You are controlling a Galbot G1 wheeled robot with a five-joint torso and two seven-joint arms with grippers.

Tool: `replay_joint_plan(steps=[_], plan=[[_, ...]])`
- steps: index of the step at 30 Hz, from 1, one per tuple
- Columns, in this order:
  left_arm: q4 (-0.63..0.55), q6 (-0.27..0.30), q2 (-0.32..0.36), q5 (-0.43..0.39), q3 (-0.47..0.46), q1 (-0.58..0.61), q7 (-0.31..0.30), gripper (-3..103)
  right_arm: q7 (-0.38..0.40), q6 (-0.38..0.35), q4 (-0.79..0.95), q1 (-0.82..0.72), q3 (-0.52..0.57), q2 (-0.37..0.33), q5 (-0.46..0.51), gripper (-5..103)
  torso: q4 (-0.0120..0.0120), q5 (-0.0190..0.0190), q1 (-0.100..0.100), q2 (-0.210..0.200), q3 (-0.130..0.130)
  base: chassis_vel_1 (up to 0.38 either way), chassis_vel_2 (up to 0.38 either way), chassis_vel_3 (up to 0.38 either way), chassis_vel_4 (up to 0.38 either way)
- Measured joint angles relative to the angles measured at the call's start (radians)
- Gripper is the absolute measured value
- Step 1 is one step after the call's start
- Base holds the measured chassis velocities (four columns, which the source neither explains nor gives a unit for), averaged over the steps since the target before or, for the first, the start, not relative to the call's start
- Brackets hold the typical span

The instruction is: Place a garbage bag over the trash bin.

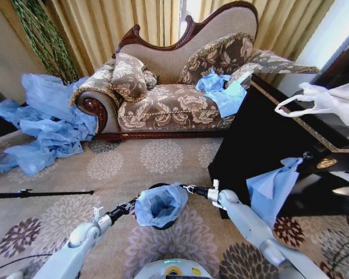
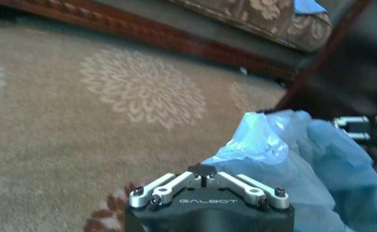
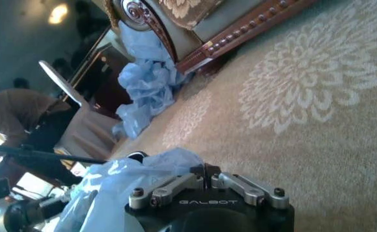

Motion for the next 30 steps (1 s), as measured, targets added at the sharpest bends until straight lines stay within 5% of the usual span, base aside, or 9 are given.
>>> replay_joint_plan(steps=[4,12,17,30], plan=[[0.016,0.016,-0.013,-0.053,-0.003,-0.025,-0.078,0,0.034,0.027,-0.007,0.004,-0.016,0.014,-0.017,0,0.0,0.0,0.0,0.0,0.0,0.0,0.0,0.0,0.0],[0.04,0.03,-0.039,-0.074,-0.002,-0.04,-0.124,0,0.096,0.063,-0.029,0.015,-0.036,0.035,-0.038,0,0.0001,0.0001,0.0,0.0,0.0,0.0,0.0,0.0,0.0],[0.042,0.038,-0.059,-0.074,0.007,-0.041,-0.126,0,0.167,0.093,-0.036,0.019,-0.06,0.053,-0.044,0,0.0001,0.0001,0.0,0.0,0.0,0.0,0.0,0.0,0.0],[0.067,0.07,-0.08,-0.117,0.007,-0.035,-0.124,0,0.21,0.128,-0.073,0.02,-0.076,0.082,-0.144,0,0.0,0.0,0.0,0.0,0.0,0.0,0.0,0.0,0.0]])
